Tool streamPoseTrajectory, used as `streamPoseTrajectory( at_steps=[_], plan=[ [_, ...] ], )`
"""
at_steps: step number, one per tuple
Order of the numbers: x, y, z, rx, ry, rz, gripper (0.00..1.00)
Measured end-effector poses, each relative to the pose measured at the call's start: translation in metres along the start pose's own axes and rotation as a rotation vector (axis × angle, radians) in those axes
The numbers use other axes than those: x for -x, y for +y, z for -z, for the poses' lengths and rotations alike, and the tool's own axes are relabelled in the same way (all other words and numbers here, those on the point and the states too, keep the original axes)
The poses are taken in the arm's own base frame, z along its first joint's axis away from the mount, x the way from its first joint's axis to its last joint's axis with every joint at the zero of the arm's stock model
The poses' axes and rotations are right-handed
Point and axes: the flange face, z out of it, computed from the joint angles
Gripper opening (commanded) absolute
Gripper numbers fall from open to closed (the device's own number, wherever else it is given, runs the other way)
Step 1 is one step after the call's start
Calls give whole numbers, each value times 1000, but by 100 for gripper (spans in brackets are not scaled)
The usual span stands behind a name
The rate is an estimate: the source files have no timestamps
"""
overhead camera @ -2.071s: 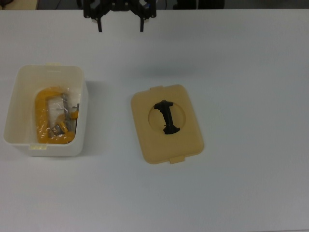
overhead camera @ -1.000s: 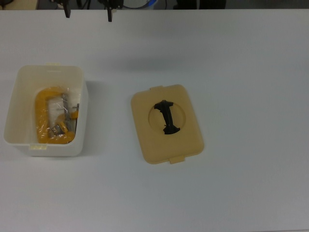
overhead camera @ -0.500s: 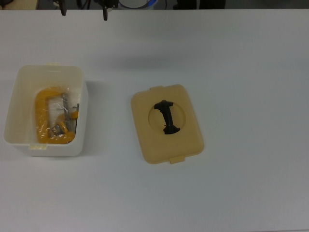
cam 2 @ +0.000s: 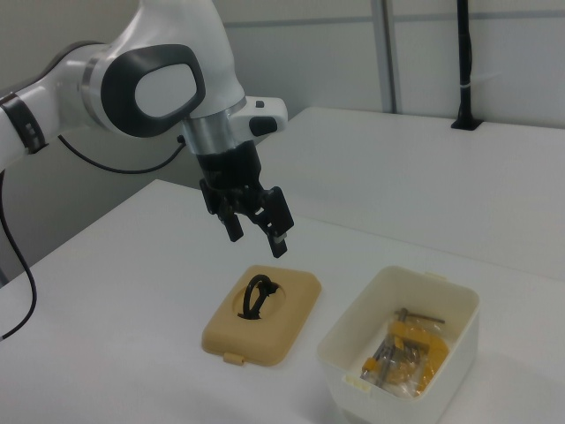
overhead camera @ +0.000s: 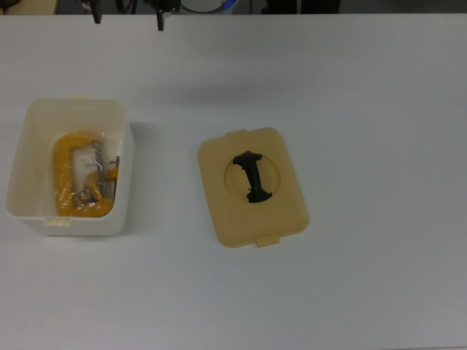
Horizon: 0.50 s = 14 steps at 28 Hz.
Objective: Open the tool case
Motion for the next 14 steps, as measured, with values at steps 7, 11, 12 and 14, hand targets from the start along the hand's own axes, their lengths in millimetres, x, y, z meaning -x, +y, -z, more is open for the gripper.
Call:
streamPoseTrajectory(
  at_steps=[7, 11, 12, 14],
  plan=[
    [1, -2, 2, 0, 4, -3, 100],
    [1, -3, 3, 0, 5, -2, 100],
    [1, -3, 3, -1, 5, -2, 100],
    [1, -3, 3, -1, 5, -2, 100]
  ],
)
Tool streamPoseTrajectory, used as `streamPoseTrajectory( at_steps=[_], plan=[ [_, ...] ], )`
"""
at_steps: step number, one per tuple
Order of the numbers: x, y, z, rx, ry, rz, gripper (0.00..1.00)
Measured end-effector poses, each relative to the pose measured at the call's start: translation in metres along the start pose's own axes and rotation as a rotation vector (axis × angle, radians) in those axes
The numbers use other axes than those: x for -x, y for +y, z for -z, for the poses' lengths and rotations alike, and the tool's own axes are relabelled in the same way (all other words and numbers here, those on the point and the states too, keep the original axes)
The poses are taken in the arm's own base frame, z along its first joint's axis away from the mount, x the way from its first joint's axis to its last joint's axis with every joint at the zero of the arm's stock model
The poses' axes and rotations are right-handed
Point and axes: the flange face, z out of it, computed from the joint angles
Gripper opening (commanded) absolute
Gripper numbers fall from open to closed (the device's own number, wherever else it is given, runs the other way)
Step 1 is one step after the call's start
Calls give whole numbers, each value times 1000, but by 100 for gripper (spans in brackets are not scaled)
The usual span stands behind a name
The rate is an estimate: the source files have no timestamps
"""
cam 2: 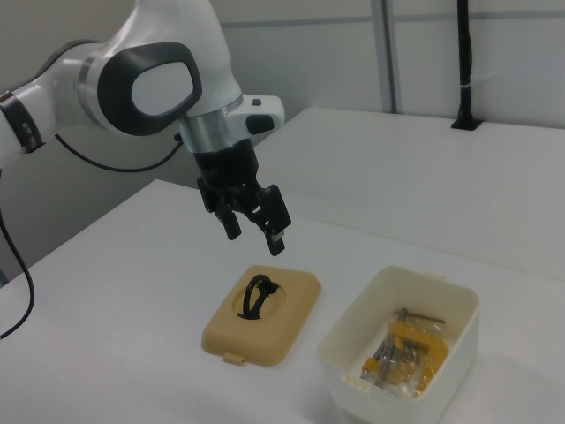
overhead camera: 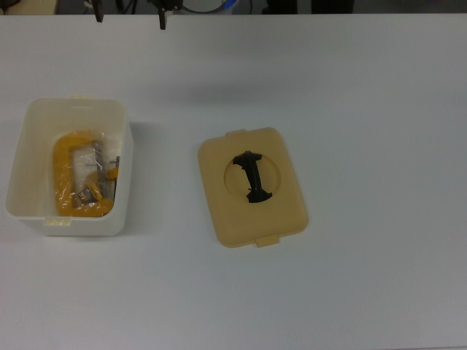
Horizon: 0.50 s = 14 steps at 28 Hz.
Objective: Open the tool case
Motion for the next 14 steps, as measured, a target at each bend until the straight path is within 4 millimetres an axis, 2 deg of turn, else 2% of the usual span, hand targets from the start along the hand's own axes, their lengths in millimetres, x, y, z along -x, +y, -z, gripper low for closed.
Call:
streamPoseTrajectory(
  at_steps=[14],
  plan=[
    [0, -5, 0, -23, 1, 5, 100]
  ],
)
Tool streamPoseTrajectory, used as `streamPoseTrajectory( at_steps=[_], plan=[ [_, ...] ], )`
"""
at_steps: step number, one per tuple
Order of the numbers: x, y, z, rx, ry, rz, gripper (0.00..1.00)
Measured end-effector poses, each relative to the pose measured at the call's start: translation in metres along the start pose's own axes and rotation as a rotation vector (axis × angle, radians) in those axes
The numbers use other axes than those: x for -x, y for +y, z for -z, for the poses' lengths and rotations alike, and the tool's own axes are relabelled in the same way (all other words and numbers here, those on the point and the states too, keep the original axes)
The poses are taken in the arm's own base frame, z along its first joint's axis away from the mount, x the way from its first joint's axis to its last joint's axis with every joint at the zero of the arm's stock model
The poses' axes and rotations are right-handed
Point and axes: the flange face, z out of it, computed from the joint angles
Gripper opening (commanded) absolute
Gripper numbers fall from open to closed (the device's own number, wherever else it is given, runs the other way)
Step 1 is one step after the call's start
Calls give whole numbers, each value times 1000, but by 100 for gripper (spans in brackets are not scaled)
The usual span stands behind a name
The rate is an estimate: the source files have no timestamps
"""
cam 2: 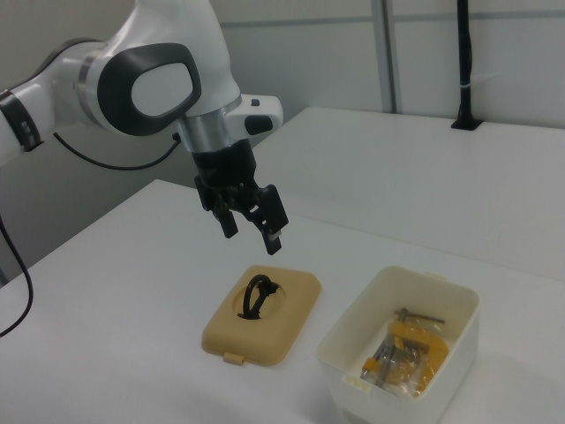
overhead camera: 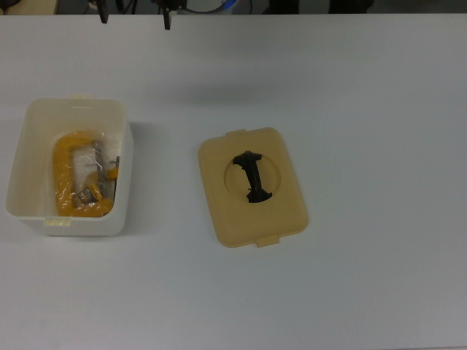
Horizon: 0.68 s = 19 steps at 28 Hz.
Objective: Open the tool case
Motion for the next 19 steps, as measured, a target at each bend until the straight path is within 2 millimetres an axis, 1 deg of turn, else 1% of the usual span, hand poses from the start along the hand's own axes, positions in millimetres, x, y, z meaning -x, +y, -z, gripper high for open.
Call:
streamPoseTrajectory(
  at_steps=[8, 19],
  plan=[
    [0, -19, 1, -14, 2, 28, 100],
    [0, -21, 1, -14, 2, 30, 100]
  ],
)
